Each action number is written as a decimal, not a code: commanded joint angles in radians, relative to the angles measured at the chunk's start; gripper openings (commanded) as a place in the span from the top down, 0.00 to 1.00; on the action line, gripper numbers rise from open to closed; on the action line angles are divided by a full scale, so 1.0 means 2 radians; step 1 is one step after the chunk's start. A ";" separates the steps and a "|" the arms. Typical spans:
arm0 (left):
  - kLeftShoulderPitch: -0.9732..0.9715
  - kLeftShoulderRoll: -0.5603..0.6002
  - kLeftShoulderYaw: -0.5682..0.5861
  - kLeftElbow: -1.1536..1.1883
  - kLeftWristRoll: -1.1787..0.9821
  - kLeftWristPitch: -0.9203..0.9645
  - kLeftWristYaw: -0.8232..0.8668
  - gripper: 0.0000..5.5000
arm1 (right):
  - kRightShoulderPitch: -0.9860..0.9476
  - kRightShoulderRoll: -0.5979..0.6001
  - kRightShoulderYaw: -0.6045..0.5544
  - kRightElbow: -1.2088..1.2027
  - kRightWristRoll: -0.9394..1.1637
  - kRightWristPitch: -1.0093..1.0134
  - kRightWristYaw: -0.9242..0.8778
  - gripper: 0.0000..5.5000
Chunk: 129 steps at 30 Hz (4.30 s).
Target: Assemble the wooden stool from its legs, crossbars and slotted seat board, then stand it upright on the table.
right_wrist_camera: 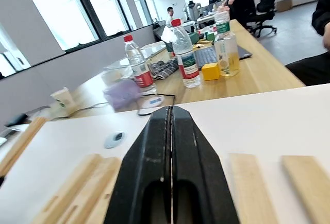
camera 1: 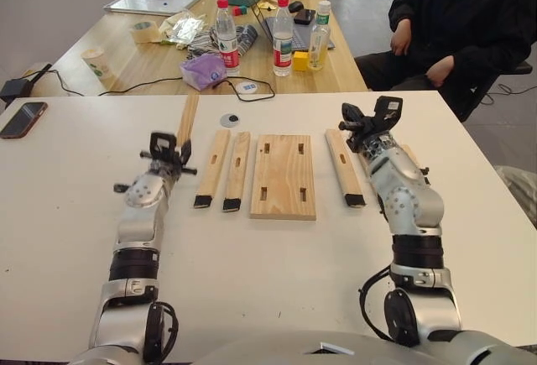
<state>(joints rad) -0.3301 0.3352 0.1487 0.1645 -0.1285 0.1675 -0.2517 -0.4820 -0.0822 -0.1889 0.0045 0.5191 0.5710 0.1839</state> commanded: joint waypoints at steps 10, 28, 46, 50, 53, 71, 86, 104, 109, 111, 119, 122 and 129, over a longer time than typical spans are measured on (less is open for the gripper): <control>-0.018 -0.035 -0.139 -0.233 -0.015 0.057 -0.057 0.77 | -0.172 0.031 -0.162 0.076 0.418 0.269 -0.162 0.75; -0.019 -0.055 -0.086 -0.222 -0.054 0.059 -0.050 0.77 | -0.129 -0.050 -0.052 0.014 0.370 0.229 -0.105 0.71; 0.005 -0.058 -0.140 -0.188 -0.020 0.042 -0.064 0.77 | -0.129 -0.044 -0.025 -0.027 0.350 0.210 -0.009 0.59; 0.009 -0.064 -0.151 -0.189 -0.015 0.039 -0.065 0.77 | -0.131 -0.042 -0.026 -0.025 0.351 0.210 -0.013 0.59; 0.008 -0.066 -0.152 -0.190 -0.014 0.039 -0.065 0.77 | -0.134 -0.042 -0.026 -0.019 0.347 0.208 -0.015 0.59; 0.010 -0.063 -0.154 -0.186 0.004 0.038 -0.066 0.77 | -0.129 -0.061 0.008 -0.021 0.245 0.173 0.007 0.91; -0.044 -0.094 -0.029 -0.199 -0.073 0.116 0.012 0.55 | -0.033 -0.081 -0.053 0.041 0.078 -0.006 -0.054 0.93; -0.024 -0.093 -0.034 -0.161 -0.058 0.105 0.032 0.55 | 0.057 -0.046 -0.059 0.046 0.031 -0.038 -0.026 0.93; -0.020 -0.095 -0.038 -0.161 -0.053 0.103 0.032 0.55 | 0.048 -0.037 -0.059 0.020 0.044 -0.027 -0.031 0.93; -0.019 -0.095 -0.039 -0.161 -0.051 0.102 0.033 0.55 | 0.053 -0.029 -0.054 0.012 0.046 -0.021 -0.034 0.93; -0.021 -0.094 -0.038 -0.156 -0.046 0.099 0.037 0.55 | 0.077 -0.022 -0.048 0.030 0.024 -0.031 -0.035 0.93; -0.022 -0.095 -0.039 -0.156 -0.044 0.098 0.038 0.55 | 0.081 -0.023 -0.046 0.052 0.009 -0.046 -0.032 0.93; -0.023 -0.095 -0.040 -0.158 -0.041 0.099 0.038 0.55 | 0.079 -0.037 -0.018 0.046 -0.028 -0.055 -0.032 0.93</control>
<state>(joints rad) -0.3757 0.1433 0.0759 -0.1572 -0.2201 0.3659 -0.1822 -0.3273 -0.1307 -0.2696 0.1061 0.5288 0.4459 0.1278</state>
